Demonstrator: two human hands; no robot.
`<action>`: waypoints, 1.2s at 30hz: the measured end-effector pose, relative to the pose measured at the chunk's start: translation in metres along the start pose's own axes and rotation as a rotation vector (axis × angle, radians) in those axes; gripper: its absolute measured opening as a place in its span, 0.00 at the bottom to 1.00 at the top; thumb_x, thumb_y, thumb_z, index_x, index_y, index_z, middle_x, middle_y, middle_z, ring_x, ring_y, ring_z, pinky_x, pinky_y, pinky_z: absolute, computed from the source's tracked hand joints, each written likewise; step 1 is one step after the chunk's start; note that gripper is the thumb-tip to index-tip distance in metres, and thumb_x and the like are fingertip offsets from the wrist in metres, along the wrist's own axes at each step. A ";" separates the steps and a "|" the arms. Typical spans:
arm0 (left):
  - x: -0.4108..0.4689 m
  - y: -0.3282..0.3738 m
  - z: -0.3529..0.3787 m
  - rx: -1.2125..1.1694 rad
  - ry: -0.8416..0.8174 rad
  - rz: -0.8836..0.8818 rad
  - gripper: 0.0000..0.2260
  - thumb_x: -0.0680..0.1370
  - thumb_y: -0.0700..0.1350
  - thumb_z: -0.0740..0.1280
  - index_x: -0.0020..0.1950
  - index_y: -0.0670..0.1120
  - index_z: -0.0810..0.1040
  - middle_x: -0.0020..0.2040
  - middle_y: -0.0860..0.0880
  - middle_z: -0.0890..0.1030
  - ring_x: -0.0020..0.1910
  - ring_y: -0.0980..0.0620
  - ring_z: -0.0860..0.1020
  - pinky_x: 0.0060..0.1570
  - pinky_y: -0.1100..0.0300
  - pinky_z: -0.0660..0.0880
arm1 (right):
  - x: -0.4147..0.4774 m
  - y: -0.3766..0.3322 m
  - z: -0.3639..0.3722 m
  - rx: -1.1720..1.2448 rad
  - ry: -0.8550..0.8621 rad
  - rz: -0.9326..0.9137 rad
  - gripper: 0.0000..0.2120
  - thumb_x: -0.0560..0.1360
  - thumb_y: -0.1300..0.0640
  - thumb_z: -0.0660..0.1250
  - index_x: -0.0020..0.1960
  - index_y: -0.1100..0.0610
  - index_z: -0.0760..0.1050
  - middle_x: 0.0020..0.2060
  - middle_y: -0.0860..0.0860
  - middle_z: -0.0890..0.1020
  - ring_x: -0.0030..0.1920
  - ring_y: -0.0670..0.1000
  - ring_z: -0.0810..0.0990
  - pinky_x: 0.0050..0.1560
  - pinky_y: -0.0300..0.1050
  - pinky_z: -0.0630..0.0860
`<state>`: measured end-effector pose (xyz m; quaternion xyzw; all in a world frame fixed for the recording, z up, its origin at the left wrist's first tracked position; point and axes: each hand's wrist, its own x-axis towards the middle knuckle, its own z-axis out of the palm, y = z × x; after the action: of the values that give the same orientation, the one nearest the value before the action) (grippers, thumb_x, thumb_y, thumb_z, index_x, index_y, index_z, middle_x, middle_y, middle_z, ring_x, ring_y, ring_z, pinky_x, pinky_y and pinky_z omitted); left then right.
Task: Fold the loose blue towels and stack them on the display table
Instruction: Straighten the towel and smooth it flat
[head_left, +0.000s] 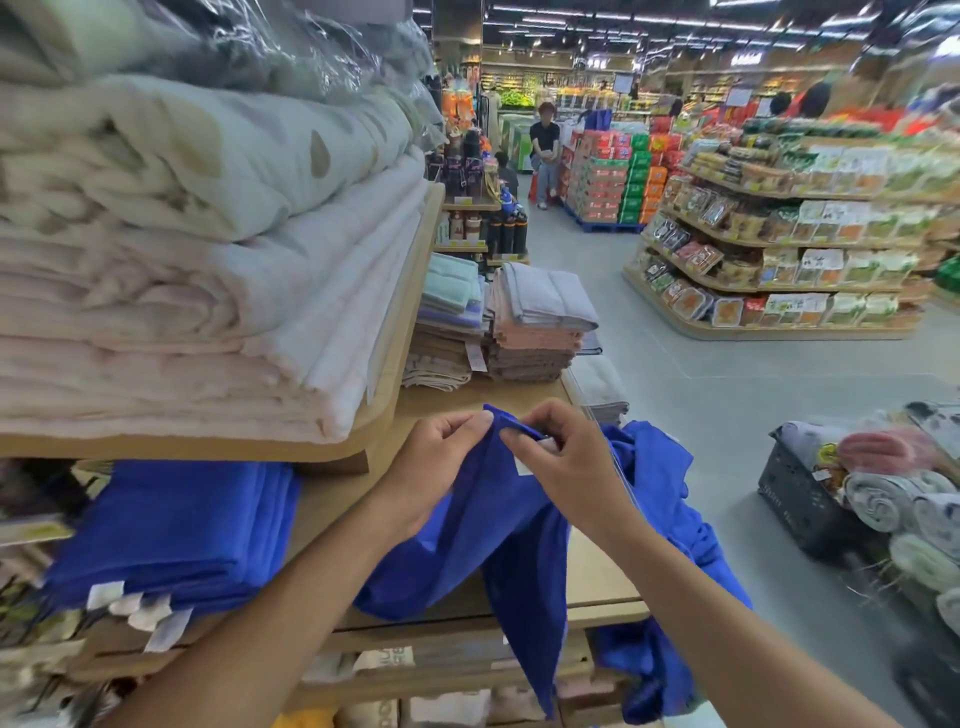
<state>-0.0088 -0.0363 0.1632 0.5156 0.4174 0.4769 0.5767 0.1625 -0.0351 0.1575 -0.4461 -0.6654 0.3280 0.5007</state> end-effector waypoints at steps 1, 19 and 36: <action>-0.001 0.002 0.001 0.037 0.000 0.030 0.14 0.85 0.47 0.62 0.51 0.45 0.86 0.43 0.48 0.84 0.44 0.53 0.80 0.45 0.56 0.76 | 0.002 -0.003 0.000 -0.008 0.028 -0.006 0.10 0.76 0.56 0.75 0.40 0.48 0.76 0.29 0.40 0.76 0.30 0.41 0.72 0.33 0.34 0.69; 0.004 0.074 0.038 0.491 0.143 0.387 0.12 0.85 0.46 0.61 0.48 0.44 0.82 0.44 0.44 0.83 0.42 0.50 0.78 0.48 0.50 0.74 | 0.040 -0.041 -0.052 -0.164 -0.047 -0.128 0.12 0.68 0.41 0.69 0.39 0.50 0.80 0.40 0.42 0.80 0.41 0.44 0.81 0.45 0.43 0.78; 0.021 0.197 0.071 0.867 0.319 0.633 0.13 0.85 0.43 0.60 0.42 0.51 0.75 0.33 0.60 0.76 0.34 0.66 0.71 0.41 0.65 0.67 | 0.054 -0.039 -0.122 -0.036 -0.341 -0.254 0.13 0.74 0.59 0.69 0.53 0.43 0.81 0.48 0.43 0.85 0.45 0.48 0.85 0.46 0.44 0.82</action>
<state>0.0409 -0.0271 0.3675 0.7272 0.4823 0.4834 0.0702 0.2633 -0.0012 0.2467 -0.3054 -0.7973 0.3209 0.4100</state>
